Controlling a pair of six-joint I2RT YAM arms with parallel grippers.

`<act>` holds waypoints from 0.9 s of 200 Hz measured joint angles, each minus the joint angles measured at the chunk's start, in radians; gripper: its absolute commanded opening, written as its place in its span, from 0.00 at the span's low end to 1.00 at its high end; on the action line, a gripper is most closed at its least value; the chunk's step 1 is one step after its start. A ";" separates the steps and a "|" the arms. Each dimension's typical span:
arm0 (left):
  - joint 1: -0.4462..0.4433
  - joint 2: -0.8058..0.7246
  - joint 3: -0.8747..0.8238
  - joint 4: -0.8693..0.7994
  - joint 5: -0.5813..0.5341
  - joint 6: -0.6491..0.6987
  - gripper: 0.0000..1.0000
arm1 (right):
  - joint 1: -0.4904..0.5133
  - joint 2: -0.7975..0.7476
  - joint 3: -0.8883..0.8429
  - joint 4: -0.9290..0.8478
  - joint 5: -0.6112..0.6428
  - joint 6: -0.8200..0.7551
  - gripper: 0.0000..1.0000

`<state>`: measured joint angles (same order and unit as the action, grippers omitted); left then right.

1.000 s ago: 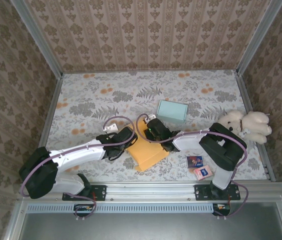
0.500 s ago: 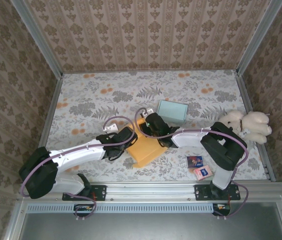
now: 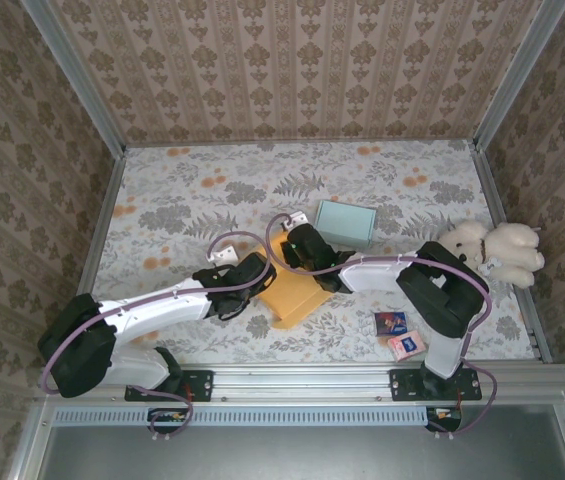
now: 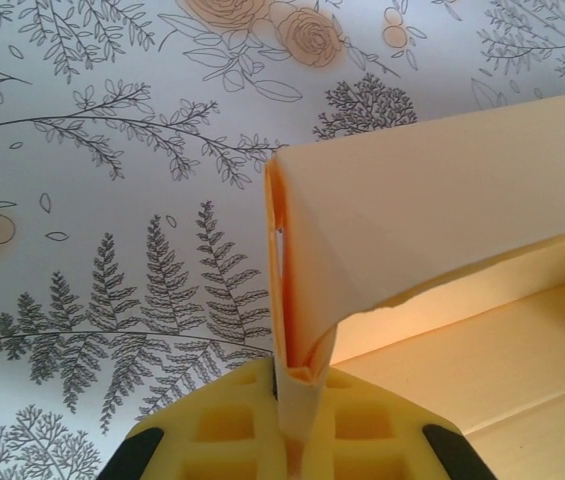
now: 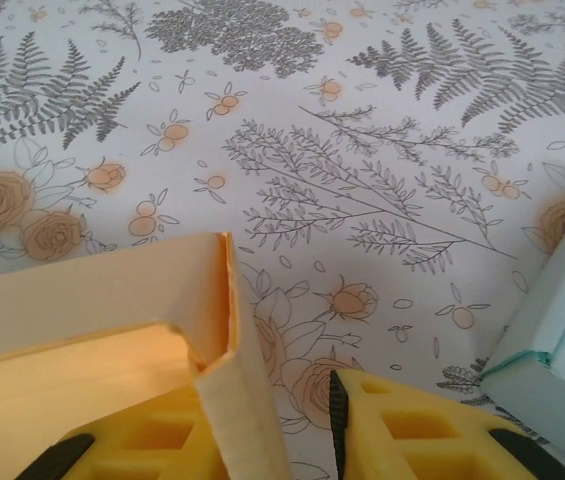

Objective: Fold the paper box

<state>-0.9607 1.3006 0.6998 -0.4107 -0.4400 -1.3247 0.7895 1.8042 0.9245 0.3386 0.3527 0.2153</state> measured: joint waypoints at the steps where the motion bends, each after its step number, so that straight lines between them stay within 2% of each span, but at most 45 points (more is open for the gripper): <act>1: 0.000 0.000 0.000 0.000 -0.001 0.000 0.03 | 0.000 0.000 -0.001 0.001 0.000 0.000 0.30; 47: 0.000 0.000 0.000 -0.014 -0.053 0.000 0.02 | 0.003 -0.041 -0.097 0.065 -0.043 0.004 0.34; 82: 0.007 0.012 0.000 -0.024 -0.147 0.001 0.00 | 0.010 -0.141 -0.167 0.069 -0.126 0.032 0.43; 110: 0.020 0.022 0.000 -0.015 -0.213 0.044 0.00 | 0.027 -0.240 -0.209 0.060 -0.172 0.056 0.45; 144: 0.025 0.022 -0.008 0.069 -0.254 0.208 0.00 | 0.034 -0.360 -0.233 0.002 -0.189 0.074 0.46; 180: 0.027 -0.002 -0.134 0.303 -0.228 0.486 0.00 | 0.027 -0.480 -0.235 -0.059 -0.182 0.072 0.47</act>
<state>-0.9340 1.2987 0.5663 -0.1081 -0.6678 -0.8387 0.8165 1.3247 0.6899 0.2794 0.1711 0.2878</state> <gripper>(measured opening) 0.065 0.465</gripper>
